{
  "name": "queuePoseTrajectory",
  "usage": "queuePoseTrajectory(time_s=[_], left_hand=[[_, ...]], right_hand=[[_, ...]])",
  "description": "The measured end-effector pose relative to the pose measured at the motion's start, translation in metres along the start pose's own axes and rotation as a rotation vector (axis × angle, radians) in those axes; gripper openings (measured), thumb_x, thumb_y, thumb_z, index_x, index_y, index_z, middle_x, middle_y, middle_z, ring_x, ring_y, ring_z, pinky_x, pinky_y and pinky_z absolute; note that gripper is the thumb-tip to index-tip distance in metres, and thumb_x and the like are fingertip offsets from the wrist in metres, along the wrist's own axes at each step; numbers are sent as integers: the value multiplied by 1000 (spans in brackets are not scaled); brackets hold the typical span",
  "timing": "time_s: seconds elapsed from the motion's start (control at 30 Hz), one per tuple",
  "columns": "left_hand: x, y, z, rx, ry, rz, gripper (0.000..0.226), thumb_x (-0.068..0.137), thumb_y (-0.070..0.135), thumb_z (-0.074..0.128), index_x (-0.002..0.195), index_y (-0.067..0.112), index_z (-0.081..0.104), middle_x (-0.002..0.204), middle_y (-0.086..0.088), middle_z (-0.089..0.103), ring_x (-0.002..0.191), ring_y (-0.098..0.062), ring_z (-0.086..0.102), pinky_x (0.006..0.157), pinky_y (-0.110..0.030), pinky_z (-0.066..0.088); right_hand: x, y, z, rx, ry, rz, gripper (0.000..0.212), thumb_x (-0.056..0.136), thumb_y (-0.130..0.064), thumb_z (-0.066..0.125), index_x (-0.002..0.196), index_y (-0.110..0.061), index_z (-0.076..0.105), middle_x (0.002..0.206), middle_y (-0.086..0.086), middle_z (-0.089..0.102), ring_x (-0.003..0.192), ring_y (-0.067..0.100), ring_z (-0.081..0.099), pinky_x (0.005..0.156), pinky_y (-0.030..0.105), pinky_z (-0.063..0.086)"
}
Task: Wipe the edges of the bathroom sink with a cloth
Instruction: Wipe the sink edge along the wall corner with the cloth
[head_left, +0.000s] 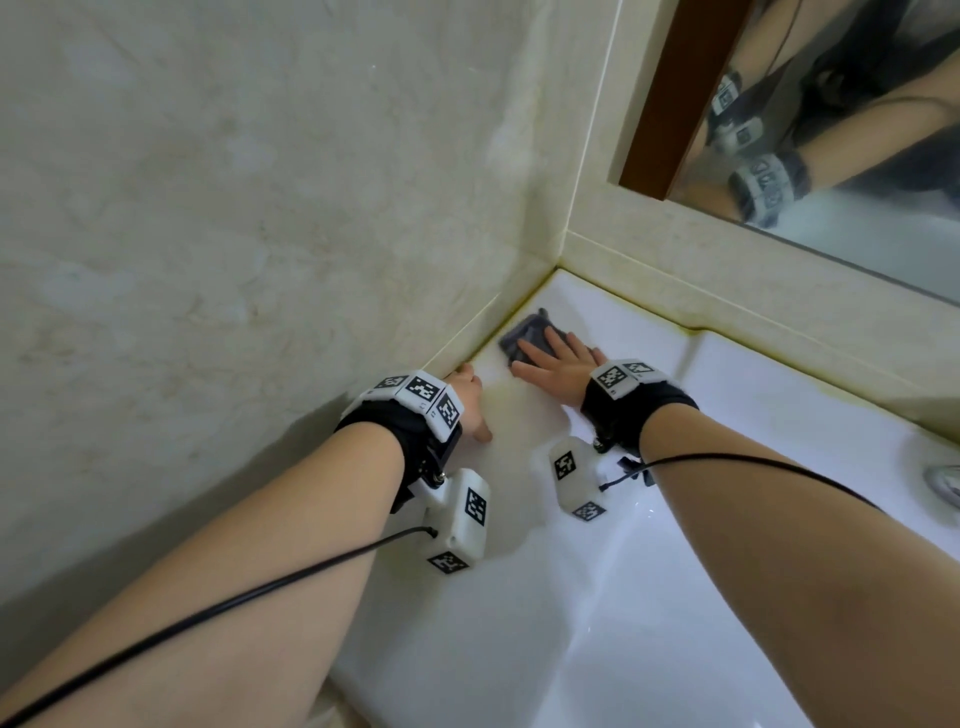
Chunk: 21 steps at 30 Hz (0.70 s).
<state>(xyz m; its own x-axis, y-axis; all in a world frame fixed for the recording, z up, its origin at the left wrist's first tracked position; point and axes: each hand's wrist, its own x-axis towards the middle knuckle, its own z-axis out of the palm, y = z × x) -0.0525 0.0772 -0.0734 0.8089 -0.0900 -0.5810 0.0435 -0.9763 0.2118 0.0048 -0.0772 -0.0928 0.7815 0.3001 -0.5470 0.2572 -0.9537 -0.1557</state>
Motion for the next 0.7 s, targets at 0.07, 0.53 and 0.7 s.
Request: queuePoseTrajectory(time_s=[0.07,0.53,0.7], left_hand=[[1,-1,1,14,-1,10,85,89,29,60,149,-1,8,159,-10,-7,145,-25,17,116,-36,25],[0,0,3,14,21,3,90,88,30,61,150,0,2,159,-12,-3,146,-23,15,117,-35,23],[-2,-1,6,43,25,8,84,90,30,58,150,0,7,159,-9,-8,147,-23,10,118,-38,21]], right_hand=[[-4,14,-2,-67,-6,25,63,88,-63,27,144,-45,3,155,-1,-20,143,26,-17,114,46,-7],[-11,-16,12,-63,-10,-65,59,90,-59,19,144,-43,0,156,-4,-18,143,22,-16,115,45,-6],[-25,34,11,-43,54,48,63,87,-59,22,144,-42,1,156,-3,-19,143,23,-17,114,43,-8]])
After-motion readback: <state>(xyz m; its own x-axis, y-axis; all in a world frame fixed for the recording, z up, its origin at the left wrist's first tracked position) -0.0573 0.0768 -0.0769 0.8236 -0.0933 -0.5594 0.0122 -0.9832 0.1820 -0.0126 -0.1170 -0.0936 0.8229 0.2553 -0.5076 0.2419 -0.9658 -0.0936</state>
